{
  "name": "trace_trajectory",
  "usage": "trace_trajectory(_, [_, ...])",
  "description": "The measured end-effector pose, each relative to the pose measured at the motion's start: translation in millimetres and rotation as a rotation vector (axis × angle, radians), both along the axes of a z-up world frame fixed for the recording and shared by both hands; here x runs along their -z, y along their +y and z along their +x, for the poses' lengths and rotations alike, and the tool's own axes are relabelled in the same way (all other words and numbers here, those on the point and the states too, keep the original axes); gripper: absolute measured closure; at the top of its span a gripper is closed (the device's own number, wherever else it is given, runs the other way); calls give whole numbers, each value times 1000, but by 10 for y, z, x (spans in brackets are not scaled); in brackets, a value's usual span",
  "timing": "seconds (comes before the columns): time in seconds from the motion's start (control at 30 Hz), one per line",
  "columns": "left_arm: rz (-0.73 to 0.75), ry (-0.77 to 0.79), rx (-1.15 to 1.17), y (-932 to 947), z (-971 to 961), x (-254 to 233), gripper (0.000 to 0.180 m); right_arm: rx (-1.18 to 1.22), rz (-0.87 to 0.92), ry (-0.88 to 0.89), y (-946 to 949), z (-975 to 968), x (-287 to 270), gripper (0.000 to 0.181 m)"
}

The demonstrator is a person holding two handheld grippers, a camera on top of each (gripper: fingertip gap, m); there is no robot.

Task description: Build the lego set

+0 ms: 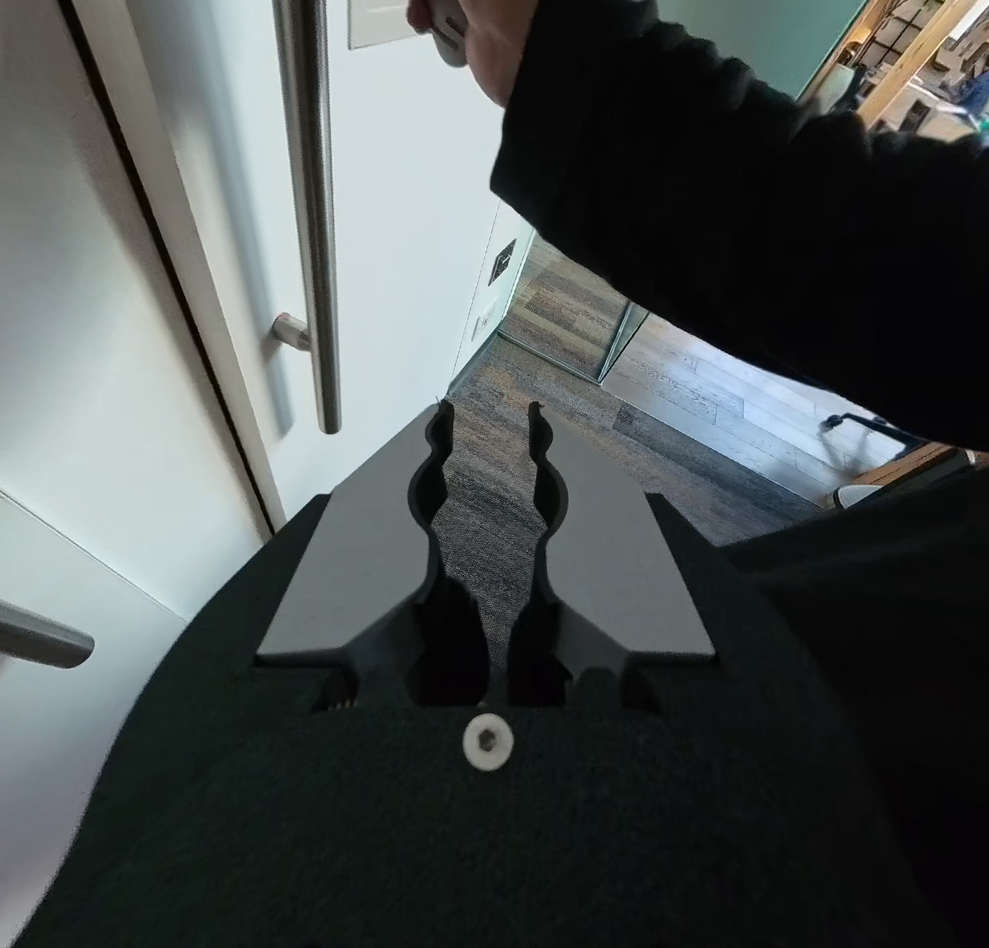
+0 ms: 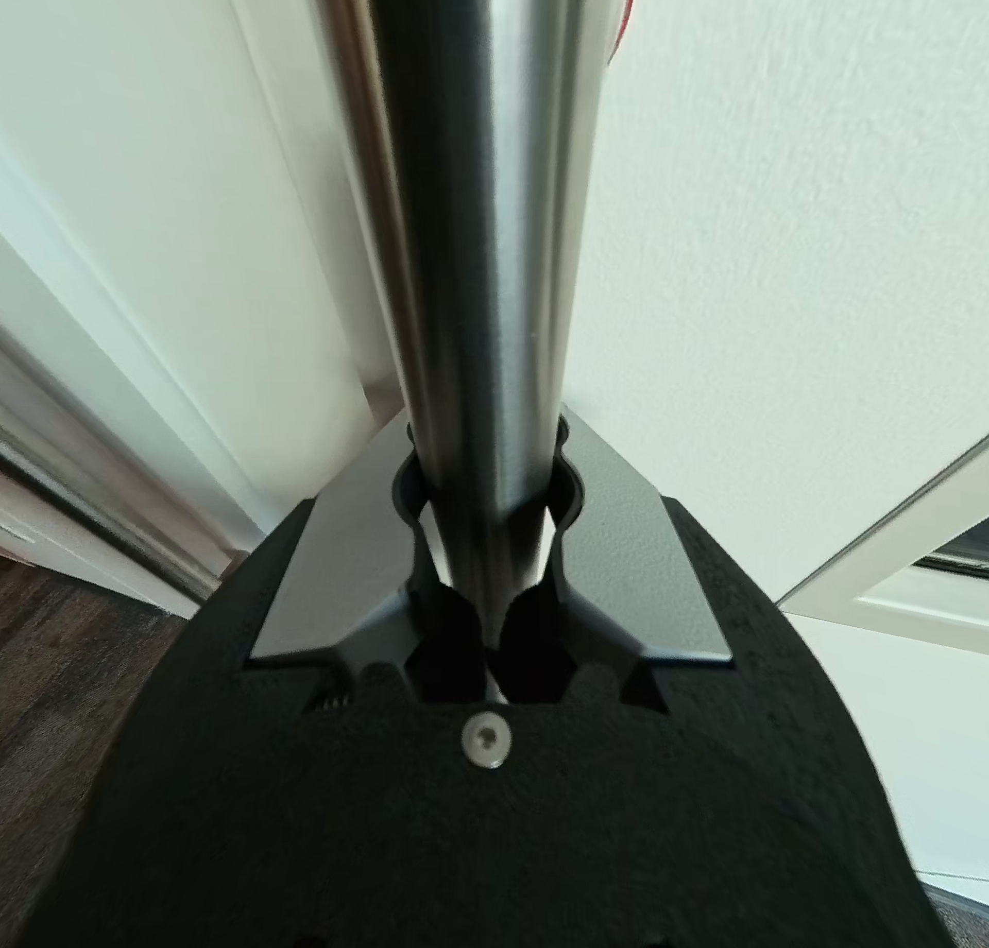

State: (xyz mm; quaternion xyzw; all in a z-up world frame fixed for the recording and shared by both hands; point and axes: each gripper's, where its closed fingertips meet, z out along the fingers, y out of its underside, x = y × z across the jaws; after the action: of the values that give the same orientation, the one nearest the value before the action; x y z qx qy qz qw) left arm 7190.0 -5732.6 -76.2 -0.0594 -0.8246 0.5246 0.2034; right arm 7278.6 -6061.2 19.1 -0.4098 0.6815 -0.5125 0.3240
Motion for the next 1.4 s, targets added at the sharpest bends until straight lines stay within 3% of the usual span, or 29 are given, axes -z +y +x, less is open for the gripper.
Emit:
trace_trajectory(0.47, [-74, -99, -24, -705, 366, -67, 144, -118, 12, 2, 659, -921, 20, 141])
trace_trajectory(0.8, [-164, -112, 151, -1123, -271, -358, 138, -151, 26, -4, 1212, -1995, 19, 141])
trace_trajectory(1.03, [-115, -45, 261, -940, -732, -177, 140, 9, -19, -51, 1426, -2939, -8, 142])
trace_trajectory(1.4, [-75, -3, 483, -875, -1470, -101, 141, 496, -28, 9, 1606, -4466, -12, 150])
